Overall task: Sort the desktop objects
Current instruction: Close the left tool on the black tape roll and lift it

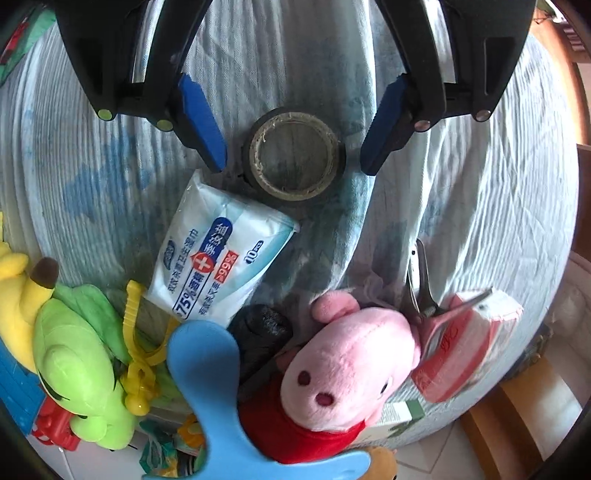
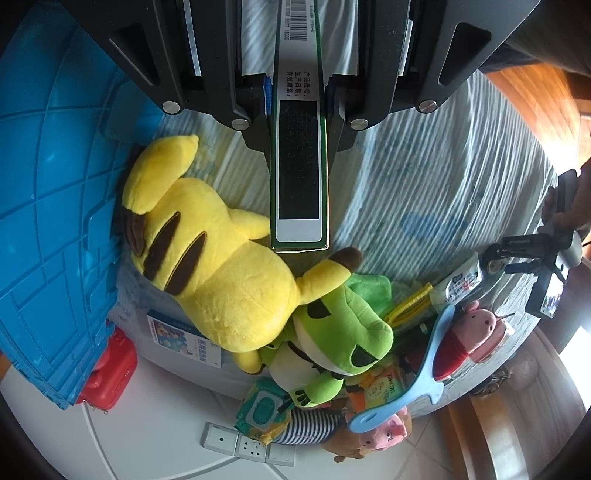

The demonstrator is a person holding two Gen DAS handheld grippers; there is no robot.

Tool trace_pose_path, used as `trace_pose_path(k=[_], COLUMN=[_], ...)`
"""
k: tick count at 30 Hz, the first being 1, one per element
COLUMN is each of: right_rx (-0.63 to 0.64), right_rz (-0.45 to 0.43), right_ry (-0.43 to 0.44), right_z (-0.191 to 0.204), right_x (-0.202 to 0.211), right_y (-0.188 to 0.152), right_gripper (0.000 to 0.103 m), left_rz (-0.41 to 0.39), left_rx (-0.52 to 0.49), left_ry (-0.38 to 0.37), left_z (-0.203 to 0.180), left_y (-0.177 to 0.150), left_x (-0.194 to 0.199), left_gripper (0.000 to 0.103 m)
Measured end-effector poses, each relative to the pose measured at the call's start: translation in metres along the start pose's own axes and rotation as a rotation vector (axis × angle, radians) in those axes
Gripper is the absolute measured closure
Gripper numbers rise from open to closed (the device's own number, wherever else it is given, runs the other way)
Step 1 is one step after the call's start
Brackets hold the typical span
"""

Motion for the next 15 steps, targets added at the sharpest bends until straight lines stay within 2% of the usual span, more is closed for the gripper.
trace_pose_path(k=[2, 3, 15], right_rx=[-0.002, -0.002, 0.008], right_rz=[0.004, 0.005, -0.014], right_ry=[-0.001, -0.002, 0.013], right_z=[0.003, 0.005, 0.027], right_x=[-0.001, -0.002, 0.002], right_y=[0.001, 0.002, 0.016], right_gripper=[0.084, 0.084, 0.084], left_rz=[0.003, 0.010, -0.031], left_rx=[0.010, 0.006, -0.021], left_ry=[-0.019, -0.026, -0.053], left_z=[0.003, 0.003, 0.006], left_y=[-0.001, -0.003, -0.010], left_x=[-0.003, -0.005, 0.023], left_gripper=[0.030, 0.046, 0.046])
Point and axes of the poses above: each gripper's, at about its wrist camera, not at the fingertips, and x roughly against the way its jaws point, z to its left, y to its top, the point moved 7 cm from there along -x, roughly the way its jaws point, and after that the axes turned 12 degrees about -y, right-handed, at the moved point
